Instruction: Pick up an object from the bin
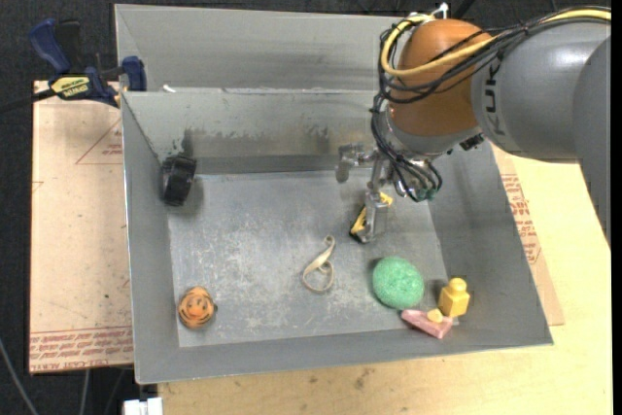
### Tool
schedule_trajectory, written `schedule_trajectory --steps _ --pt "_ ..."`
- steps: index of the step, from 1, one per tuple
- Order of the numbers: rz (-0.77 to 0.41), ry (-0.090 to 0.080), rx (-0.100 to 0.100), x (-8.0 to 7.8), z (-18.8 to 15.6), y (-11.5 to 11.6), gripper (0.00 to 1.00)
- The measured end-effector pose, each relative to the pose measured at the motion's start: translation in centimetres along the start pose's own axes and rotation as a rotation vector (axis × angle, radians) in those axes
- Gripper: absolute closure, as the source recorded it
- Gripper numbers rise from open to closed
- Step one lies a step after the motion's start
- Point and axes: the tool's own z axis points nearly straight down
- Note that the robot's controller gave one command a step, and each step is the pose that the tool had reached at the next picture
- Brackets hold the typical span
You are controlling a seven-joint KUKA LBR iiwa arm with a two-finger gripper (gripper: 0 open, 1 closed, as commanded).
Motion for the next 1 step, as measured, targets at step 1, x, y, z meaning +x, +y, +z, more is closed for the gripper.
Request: schedule_trajectory --steps 1 --pt "-0.106 0.009 -0.001 1.01 2.72 -3.21 0.0"
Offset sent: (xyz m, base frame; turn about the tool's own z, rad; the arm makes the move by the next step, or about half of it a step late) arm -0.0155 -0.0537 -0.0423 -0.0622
